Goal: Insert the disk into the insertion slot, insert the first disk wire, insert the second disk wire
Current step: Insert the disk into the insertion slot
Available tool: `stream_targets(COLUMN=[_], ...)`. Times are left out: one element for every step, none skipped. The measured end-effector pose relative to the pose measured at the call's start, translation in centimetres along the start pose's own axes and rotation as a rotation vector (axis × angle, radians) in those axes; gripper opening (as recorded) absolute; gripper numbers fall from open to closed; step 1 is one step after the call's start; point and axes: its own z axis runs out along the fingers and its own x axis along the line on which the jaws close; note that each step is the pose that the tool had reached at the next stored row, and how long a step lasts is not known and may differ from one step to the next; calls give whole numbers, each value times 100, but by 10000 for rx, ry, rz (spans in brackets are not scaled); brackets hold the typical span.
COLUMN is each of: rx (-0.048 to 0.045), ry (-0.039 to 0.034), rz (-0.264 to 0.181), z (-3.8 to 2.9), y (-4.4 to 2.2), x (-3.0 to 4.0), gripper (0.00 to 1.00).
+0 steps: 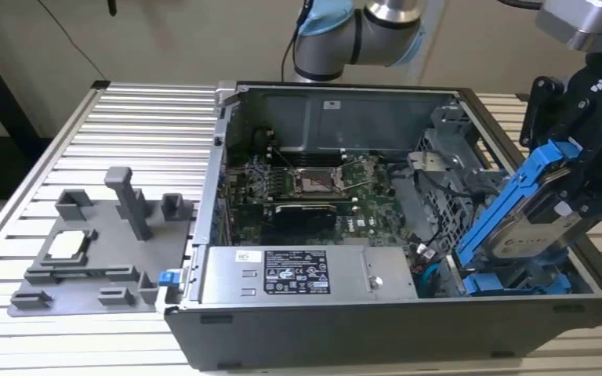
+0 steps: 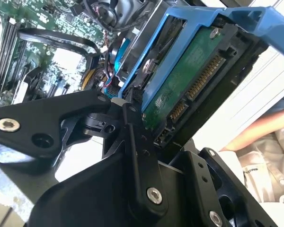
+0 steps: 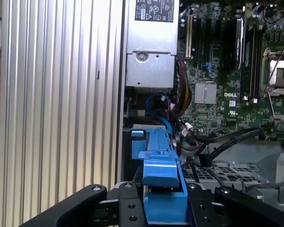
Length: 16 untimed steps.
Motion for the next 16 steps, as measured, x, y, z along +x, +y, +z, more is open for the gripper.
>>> stream_targets(rx=[0,0,0,1,0,0,0,0,0,0,0,0,0,0,0,0], ry=[-1,-1,-2,-1,-1,-1,-2,-3,-2,-3,-2,-3,-3,-5,-6,-5], rz=[0,0,1,0,0,0,0,1,2,3,3,2,2,2,3,5], z=[8,17,26,36,46,58,70,84,98,113,124,134,143,153,163,172], y=[-7,-15,-23,-31,-39,-45,-51,-55,-57,-59,-60,-61,-62,-63,-63,-63], x=[0,1,1,1,1,2,2,2,2,1,1,0,0,-1,-3,-7], gripper=[33,33,33,33,33,33,33,33,33,33,33,33,33,33,33,33])
